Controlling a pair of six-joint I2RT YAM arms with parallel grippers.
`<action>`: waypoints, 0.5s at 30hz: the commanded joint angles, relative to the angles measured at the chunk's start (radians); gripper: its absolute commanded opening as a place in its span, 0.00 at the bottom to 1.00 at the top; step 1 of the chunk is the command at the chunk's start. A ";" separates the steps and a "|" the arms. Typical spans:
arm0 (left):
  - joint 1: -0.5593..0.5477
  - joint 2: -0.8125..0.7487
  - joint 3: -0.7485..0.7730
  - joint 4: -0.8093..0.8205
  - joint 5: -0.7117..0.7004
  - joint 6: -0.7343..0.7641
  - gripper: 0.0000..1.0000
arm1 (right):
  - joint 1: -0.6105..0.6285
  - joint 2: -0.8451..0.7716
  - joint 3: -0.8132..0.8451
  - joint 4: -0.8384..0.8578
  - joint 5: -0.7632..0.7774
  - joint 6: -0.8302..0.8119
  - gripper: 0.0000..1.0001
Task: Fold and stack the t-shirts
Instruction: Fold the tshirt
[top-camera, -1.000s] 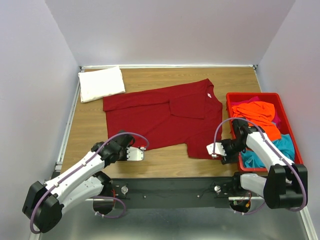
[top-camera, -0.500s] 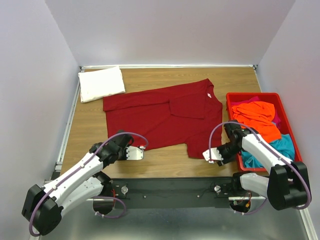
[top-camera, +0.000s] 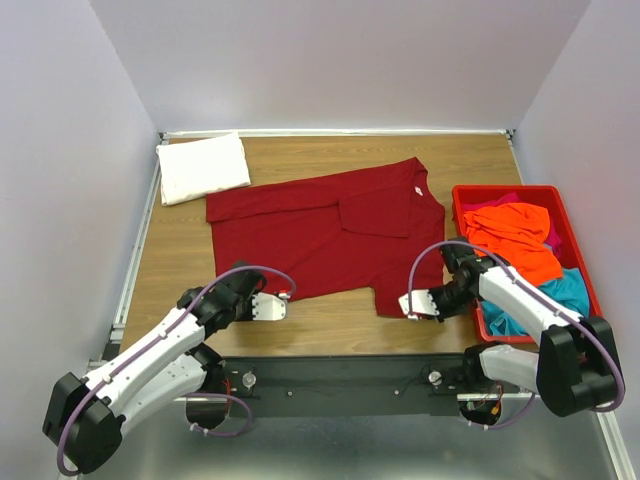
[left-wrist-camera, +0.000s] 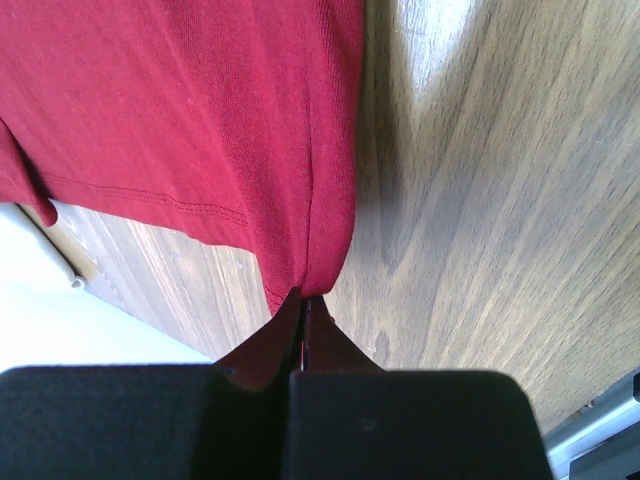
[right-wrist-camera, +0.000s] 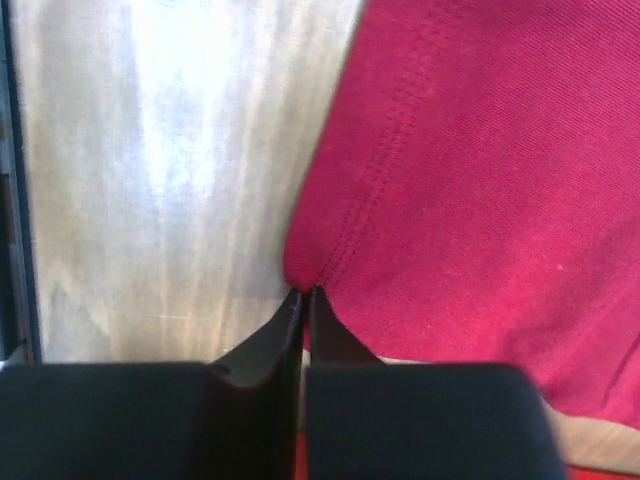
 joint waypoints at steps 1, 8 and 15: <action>0.006 -0.015 0.000 0.001 0.022 0.004 0.00 | 0.006 0.037 -0.043 0.131 0.061 0.050 0.03; 0.005 -0.030 0.023 -0.017 0.045 -0.001 0.00 | 0.004 -0.006 0.121 0.087 0.009 0.287 0.01; 0.001 -0.034 0.042 -0.001 0.048 0.002 0.00 | 0.004 -0.011 0.317 0.052 -0.053 0.463 0.00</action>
